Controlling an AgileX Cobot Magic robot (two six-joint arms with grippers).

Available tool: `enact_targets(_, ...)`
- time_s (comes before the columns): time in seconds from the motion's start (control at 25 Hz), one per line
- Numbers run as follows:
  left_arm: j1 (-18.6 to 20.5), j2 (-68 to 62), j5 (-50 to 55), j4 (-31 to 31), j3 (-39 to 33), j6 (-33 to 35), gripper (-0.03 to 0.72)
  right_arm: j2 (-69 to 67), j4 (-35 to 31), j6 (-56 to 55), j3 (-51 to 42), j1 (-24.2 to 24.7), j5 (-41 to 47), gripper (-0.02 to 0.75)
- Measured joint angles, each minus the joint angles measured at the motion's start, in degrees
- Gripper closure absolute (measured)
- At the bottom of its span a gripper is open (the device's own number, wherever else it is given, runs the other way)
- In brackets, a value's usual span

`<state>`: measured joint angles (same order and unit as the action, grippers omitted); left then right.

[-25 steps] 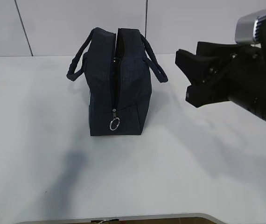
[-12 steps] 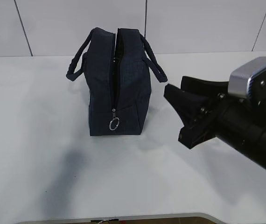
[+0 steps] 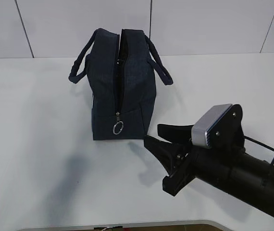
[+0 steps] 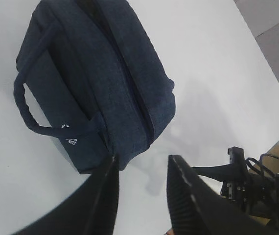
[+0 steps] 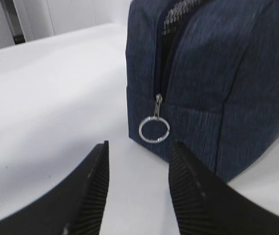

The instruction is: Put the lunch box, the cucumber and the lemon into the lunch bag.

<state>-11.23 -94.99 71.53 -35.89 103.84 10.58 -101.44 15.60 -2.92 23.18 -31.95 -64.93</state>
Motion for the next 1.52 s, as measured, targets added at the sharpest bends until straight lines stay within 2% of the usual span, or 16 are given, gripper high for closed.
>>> enact_targets(0.28, 0.00, 0.00, 0.00, 0.00, 0.00, 0.00, 0.450, -5.79, 3.32, -0.17, 5.10, 0.00, -0.22, 0.405)
enact_targets(0.72, 0.00, 0.00, 0.00, 0.00, 0.00, 0.00, 0.450, -13.70, 3.30, -0.48, 11.63, 0.00, -0.44, 0.405)
enact_targets(1.16, 0.00, 0.00, 0.00, 0.00, 0.00, 0.00, 0.450, -18.21, 3.30, -5.57, 17.66, 0.00, -0.34, 0.402)
enact_targets(1.52, 0.00, 0.00, 0.00, 0.00, 0.00, -0.12, 0.450, -19.35, 4.32, -7.23, 20.97, 0.00, 4.38, 0.396)
